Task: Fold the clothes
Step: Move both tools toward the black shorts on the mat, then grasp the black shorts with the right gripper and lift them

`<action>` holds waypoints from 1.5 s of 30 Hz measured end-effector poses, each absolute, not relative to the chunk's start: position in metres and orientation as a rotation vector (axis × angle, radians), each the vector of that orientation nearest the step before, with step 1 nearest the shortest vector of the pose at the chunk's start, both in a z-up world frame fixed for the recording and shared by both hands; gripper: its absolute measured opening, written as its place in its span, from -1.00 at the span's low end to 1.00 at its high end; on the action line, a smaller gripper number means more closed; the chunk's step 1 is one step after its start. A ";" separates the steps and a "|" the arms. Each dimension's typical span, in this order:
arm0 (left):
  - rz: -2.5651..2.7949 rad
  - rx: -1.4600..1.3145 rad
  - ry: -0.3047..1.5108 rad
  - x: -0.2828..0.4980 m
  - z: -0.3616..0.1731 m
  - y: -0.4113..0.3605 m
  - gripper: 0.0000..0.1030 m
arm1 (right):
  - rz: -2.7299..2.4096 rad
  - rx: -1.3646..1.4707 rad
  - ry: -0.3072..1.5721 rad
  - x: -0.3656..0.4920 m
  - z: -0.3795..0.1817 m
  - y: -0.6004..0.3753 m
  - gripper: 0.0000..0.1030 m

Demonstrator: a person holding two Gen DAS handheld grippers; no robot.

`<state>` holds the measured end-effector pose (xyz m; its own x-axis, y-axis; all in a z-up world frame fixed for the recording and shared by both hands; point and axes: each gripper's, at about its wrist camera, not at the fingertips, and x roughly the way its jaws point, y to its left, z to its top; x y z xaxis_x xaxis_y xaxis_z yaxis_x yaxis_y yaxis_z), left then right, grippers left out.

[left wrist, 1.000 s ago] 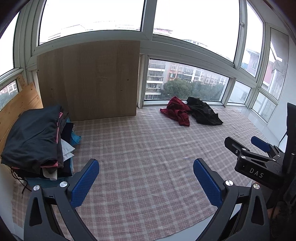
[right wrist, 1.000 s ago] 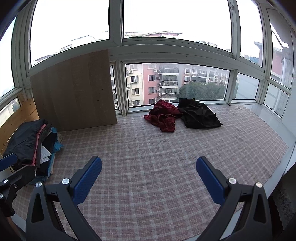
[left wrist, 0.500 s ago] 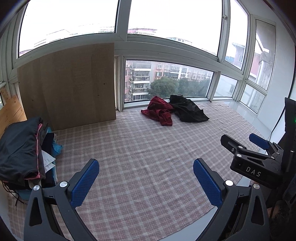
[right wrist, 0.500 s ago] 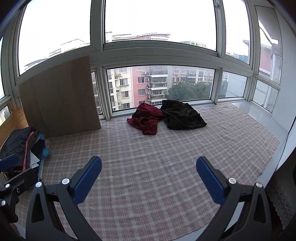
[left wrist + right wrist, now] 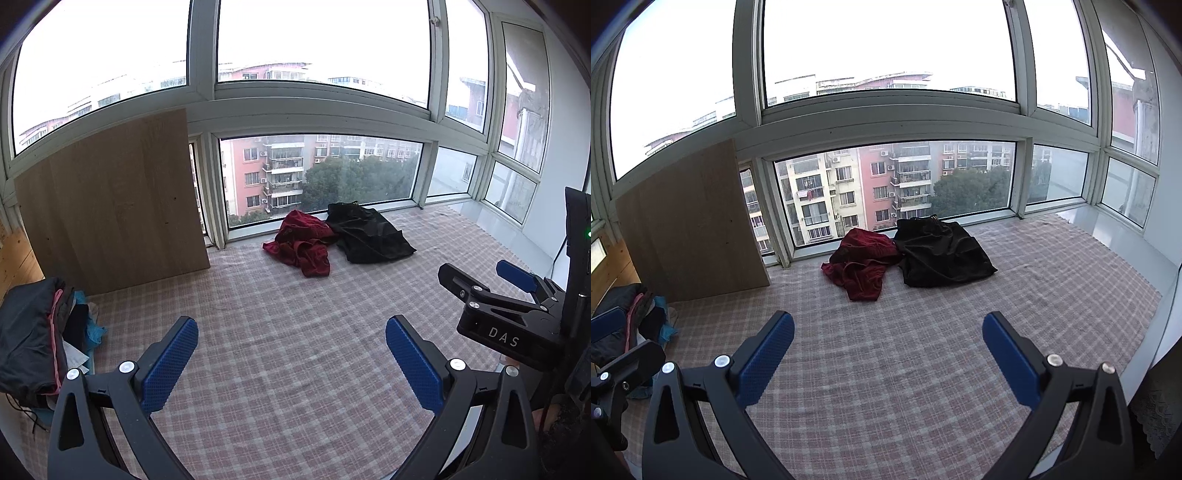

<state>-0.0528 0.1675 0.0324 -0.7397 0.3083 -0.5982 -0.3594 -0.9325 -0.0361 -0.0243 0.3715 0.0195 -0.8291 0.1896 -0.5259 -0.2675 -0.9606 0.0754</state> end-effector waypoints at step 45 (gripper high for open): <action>2.549 -1.261 0.003 -0.268 -0.069 0.324 0.98 | 2.826 -1.199 0.124 -0.342 -0.138 0.590 1.00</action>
<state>-0.2680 0.3237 -0.0685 -0.5714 0.2621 -0.7777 -0.2637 -0.9560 -0.1285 -0.3420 0.5898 -0.1384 -0.6935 0.0324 -0.7197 -0.0954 -0.9943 0.0471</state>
